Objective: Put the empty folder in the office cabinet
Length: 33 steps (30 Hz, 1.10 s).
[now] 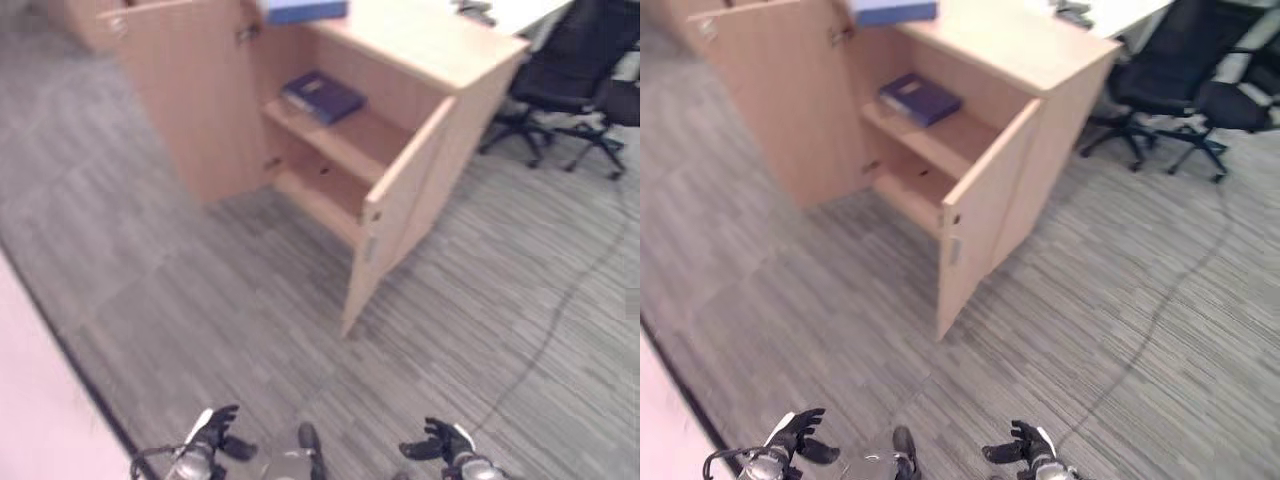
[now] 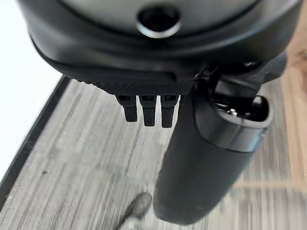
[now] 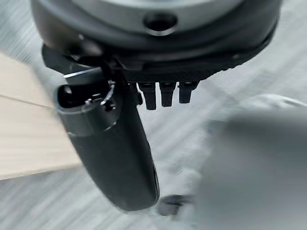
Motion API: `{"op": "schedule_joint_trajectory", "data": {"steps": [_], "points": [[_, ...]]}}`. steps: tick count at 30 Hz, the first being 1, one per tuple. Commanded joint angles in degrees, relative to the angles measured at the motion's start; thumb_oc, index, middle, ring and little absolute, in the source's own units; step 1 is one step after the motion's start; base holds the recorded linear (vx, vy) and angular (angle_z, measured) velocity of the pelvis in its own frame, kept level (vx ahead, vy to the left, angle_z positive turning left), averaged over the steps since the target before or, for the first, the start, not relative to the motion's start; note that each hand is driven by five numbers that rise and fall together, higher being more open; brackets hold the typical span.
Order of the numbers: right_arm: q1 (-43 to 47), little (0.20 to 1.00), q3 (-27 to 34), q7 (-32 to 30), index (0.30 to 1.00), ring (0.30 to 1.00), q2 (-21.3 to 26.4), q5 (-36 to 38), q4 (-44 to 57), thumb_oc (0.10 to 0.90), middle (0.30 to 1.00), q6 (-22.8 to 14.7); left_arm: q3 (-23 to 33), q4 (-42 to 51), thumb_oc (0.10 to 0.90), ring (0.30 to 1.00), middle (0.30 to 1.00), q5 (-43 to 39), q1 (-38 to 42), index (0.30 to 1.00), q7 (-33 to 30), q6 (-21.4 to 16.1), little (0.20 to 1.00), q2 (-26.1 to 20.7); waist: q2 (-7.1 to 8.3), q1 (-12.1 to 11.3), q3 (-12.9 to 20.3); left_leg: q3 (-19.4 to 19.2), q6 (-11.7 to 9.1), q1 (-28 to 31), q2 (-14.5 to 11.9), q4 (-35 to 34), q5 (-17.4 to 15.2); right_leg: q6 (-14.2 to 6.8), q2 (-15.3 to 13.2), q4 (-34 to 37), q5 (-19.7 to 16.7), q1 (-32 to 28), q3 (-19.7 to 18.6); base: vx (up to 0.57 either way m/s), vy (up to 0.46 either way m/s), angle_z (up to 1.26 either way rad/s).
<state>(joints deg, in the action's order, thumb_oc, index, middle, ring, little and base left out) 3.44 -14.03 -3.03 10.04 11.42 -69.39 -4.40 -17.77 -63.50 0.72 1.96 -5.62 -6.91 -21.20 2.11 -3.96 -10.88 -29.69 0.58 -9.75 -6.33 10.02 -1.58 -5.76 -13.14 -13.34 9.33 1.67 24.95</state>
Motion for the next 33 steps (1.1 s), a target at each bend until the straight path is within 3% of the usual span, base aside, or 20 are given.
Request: {"op": "schedule_joint_trajectory", "data": {"steps": [1, 2, 4, 5, 6, 7, 8, 9, 10, 11, 12, 16, 19, 22, 26, 30, 31, 32, 33], "points": [[-1.76, 0.9, -0.74, -1.21, 0.9, 0.9, 5.0, -3.0, -0.09, 0.8, 0.9, -0.09, -0.35, -0.75, 0.8, 0.9, 0.9, 1.61, 0.1, 0.9, 0.79, -1.12, 0.9, 2.86, -2.22, 2.13, -1.44, 6.83, -6.88, 1.48, -10.64, 7.91, 3.67, 2.49, 3.06, 2.77, -2.03, -3.74, -4.24, 0.04, -0.078, -0.32], [-1.85, 0.9, -0.61, -1.12, 0.9, 0.9, 5.49, -3.32, -0.28, 0.8, 0.9, 0.13, -0.36, -1.04, 0.8, 0.9, 0.9, 1.6, -0.38, 0.9, 0.89, -1.09, 0.9, 3.6, -2.56, 2.82, -1.24, 6.47, -7.3, 2.06, -11.38, 9.04, 4.04, 2.97, 3.74, 3.66, -1.75, -4.38, -5.46, -0.02, -0.089, -0.41], [-1.67, 0.9, 0.06, -1.68, 0.9, 0.9, 6.52, -3.18, -0.71, 0.8, 0.9, 0.15, -0.43, -1.28, 0.8, 0.9, 0.9, 0.83, -0.52, 0.9, 0.9, -1.05, 0.9, 5.17, -3.54, 3.66, -1.61, 7.22, -8.43, 1.23, -13.66, 11.84, 10.16, 4.23, 5.3, 5.17, -2.81, -4.87, -8.09, -0.05, -0.069, -0.65], [-1.54, 0.9, 0.73, -1.72, 0.9, 0.9, 7.17, -2.76, -1.2, 0.8, 0.9, 0.29, -0.21, -1.5, 0.8, 0.9, 0.9, 0.08, -0.35, 0.9, 0.55, -0.95, 0.9, 5.56, -3.66, 4.05, -1.66, 9.66, -8.95, 1.22, -13.55, 12.78, 11.38, 4.63, 5.9, 5.14, -2.91, -4.76, -9.84, 0.0, -0.036, -0.8], [-1.52, 0.9, 0.75, -1.71, 0.9, 0.9, 7.21, -2.75, -1.21, 0.8, 0.9, 0.29, -0.22, -1.53, 0.8, 0.9, 0.9, 0.07, -0.31, 0.9, 0.54, -0.96, 0.9, 5.6, -3.76, 4.06, -1.72, 9.75, -9.03, 1.17, -13.67, 12.9, 11.36, 4.68, 6.01, 5.12, -2.88, -4.79, -9.82, 0.02, -0.007, -0.9], [-1.6, 0.9, 1.15, -1.84, 0.9, 0.9, 7.83, -2.65, -1.46, 0.8, 0.9, 0.36, -0.28, -1.45, 0.8, 0.9, 0.9, -0.5, -0.2, 0.9, 0.31, -1.11, 0.9, 5.59, -3.6, 4.33, -1.68, 12.79, -9.0, 0.95, -12.72, 13.97, 11.7, 4.9, 6.06, 4.98, -3.0, -4.49, -11.54, 0.05, 0.019, -1.02], [-2.01, 0.9, 1.42, -1.6, 0.9, 0.9, 8.7, -2.57, -1.73, 0.8, 0.9, 0.36, -0.16, -1.09, 0.8, 0.9, 0.9, -0.88, -0.53, 0.9, 0.08, -1.47, 0.9, 5.2, -3.52, 4.32, -1.33, 18.69, -8.44, 1.28, -10.55, 13.5, 11.37, 5.06, 6.28, 3.97, -3.06, -3.65, -14.7, 0.08, 0.055, -0.99], [-2.19, 0.9, 1.42, -1.42, 0.9, 0.9, 9.12, -2.65, -1.98, 0.8, 0.9, 0.34, -0.08, -1.16, 0.8, 0.9, 0.9, -0.92, -0.6, 0.9, 0.08, -1.59, 0.9, 5.03, -3.71, 4.13, -1.17, 21.26, -8.28, 1.94, -10.11, 11.84, 11.2, 4.79, 6.5, 3.41, -2.8, -3.42, -16.47, 0.07, 0.049, -0.85], [-2.19, 0.9, 1.42, -1.42, 0.9, 0.9, 9.12, -2.65, -1.98, 0.8, 0.9, 0.34, -0.09, -1.16, 0.8, 0.9, 0.9, -0.92, -0.6, 0.9, 0.08, -1.59, 0.9, 5.03, -3.69, 4.11, -1.13, 21.23, -8.27, 1.94, -10.09, 11.77, 11.25, 4.79, 6.49, 3.44, -2.83, -3.39, -16.49, 0.13, 0.133, -1.01], [-2.27, 0.9, 1.33, -1.2, 0.9, 0.9, 9.82, -3.41, -2.61, 0.8, 0.9, 0.5, -0.15, -1.73, 0.8, 0.9, 0.9, -0.66, -0.46, 0.9, -0.11, -1.64, 0.9, 4.81, -4.29, 4.51, -0.73, 23.99, -8.24, 3.57, -11.65, 6.71, 12.19, 3.98, 6.76, 2.05, -2.02, -2.94, -19.18, 0.13, 0.175, -0.88], [-3.26, 0.9, 2.17, 0.28, 0.9, 0.9, 11.78, -3.4, -2.43, 0.8, 0.9, 1.01, 0.37, -2.14, 0.8, 0.9, 0.9, -0.68, -0.21, 0.9, -0.11, -1.78, 0.9, 3.96, -4.19, 5.52, -0.56, 24.3, -8.48, 4.15, -13.44, 3.43, 13.37, 3.36, 6.81, 1.46, -1.83, -2.49, -20.55, 0.14, 0.172, -0.86], [-2.62, 0.9, 2.03, -0.63, 0.9, 0.9, 11.73, -3.33, -0.32, 0.8, 0.9, 0.3, 0.01, -2.02, 0.8, 0.9, 0.9, -0.28, 0.75, 0.9, 0.03, -2.26, 0.9, 2.82, -4.02, 5.61, -0.76, 25.03, -9.11, 6.13, -14.77, -2.9, 15.51, 2.43, 6.4, -0.02, -1.02, -1.49, -22.85, 0.08, 0.149, -0.37], [-3.32, 0.9, 0.48, 0.34, 0.9, 0.9, 11.51, -2.31, 7.1, 0.8, 0.9, -0.22, 0.97, -4.49, 0.8, 0.9, 0.9, -0.16, 1.56, 0.9, -0.5, -2.79, 0.9, 2.22, -3.39, 6.46, -0.5, 29.46, -11.31, 4.91, -16.65, -10.84, 18.3, -0.24, 4.54, -1.22, 0.47, -0.9, -29.48, 0.18, 0.254, -0.54], [-3.96, 0.9, -0.09, 0.72, 0.9, 0.9, 11.28, -2.58, 8.94, 0.8, 0.9, -0.35, 0.94, -5.08, 0.8, 0.9, 0.9, 0.43, 1.44, 0.9, -0.27, -2.94, 0.9, 2.11, -3.17, 6.57, -0.15, 30.21, -11.87, 4.51, -17.46, -12.53, 18.75, -0.87, 3.93, -1.73, 1.0, -0.87, -31.53, 0.17, 0.227, -0.9], [-6.64, 0.9, -0.46, 2.22, 0.9, 0.9, 11.01, -2.26, 8.14, 0.8, 0.9, -1.03, 2.53, -6.0, 0.8, 0.9, 0.9, -0.23, 0.96, 0.9, -0.71, -2.95, 0.9, 1.8, -2.67, 6.19, 0.75, 35.05, -13.32, 2.52, -19.73, -13.67, 18.53, -3.07, 2.09, -3.78, 3.02, -1.27, -36.35, 0.21, 0.441, -0.19], [-4.66, 0.9, 0.37, 1.42, 0.9, 0.9, 9.89, -3.38, 2.26, 0.8, 0.9, -0.03, 1.26, -6.12, 0.8, 0.9, 0.9, 0.73, 1.24, 0.9, -0.92, -2.74, 0.9, 3.53, -2.8, 6.04, 1.33, 32.76, -13.92, 2.15, -20.89, -13.45, 17.86, -5.03, -1.02, -2.85, 3.03, -2.46, -36.16, 0.06, 0.473, -0.25], [-3.98, 0.9, 1.0, 1.49, 0.9, 0.9, 9.1, -4.28, 0.65, 0.8, 0.9, 0.82, 0.38, -7.07, 0.8, 0.9, 0.9, 1.86, 1.03, 0.9, -0.13, -2.61, 0.9, 4.21, -2.69, 6.21, 2.58, 30.42, -14.81, 2.31, -21.73, -13.03, 16.98, -7.31, -4.15, -1.73, 1.16, -3.63, -35.48, 0.08, 0.381, -0.2], [-4.0, 0.9, 1.02, 1.49, 0.9, 0.9, 9.07, -4.3, 0.64, 0.8, 0.9, 0.81, 0.36, -7.11, 0.8, 0.9, 0.9, 1.87, 1.04, 0.9, -0.13, -2.64, 0.9, 4.2, -2.52, 6.2, 2.56, 30.34, -14.74, 2.42, -21.52, -13.02, 16.91, -7.4, -4.39, -1.48, 1.08, -3.84, -35.44, 0.17, 0.697, 0.02], [-4.38, 0.9, 2.84, 1.35, 0.9, 0.9, 8.46, -3.38, -0.16, 0.8, 0.9, 1.05, 0.52, -7.98, 0.8, 0.9, 0.9, 1.86, 1.55, 0.9, 0.09, -2.35, 0.9, 3.93, -1.34, 5.75, 3.5, 29.63, -14.79, 1.64, -19.82, -10.88, 14.64, -8.79, -7.2, 1.05, -3.63, -5.75, -34.15, 0.1, 0.323, 0.11]]}}
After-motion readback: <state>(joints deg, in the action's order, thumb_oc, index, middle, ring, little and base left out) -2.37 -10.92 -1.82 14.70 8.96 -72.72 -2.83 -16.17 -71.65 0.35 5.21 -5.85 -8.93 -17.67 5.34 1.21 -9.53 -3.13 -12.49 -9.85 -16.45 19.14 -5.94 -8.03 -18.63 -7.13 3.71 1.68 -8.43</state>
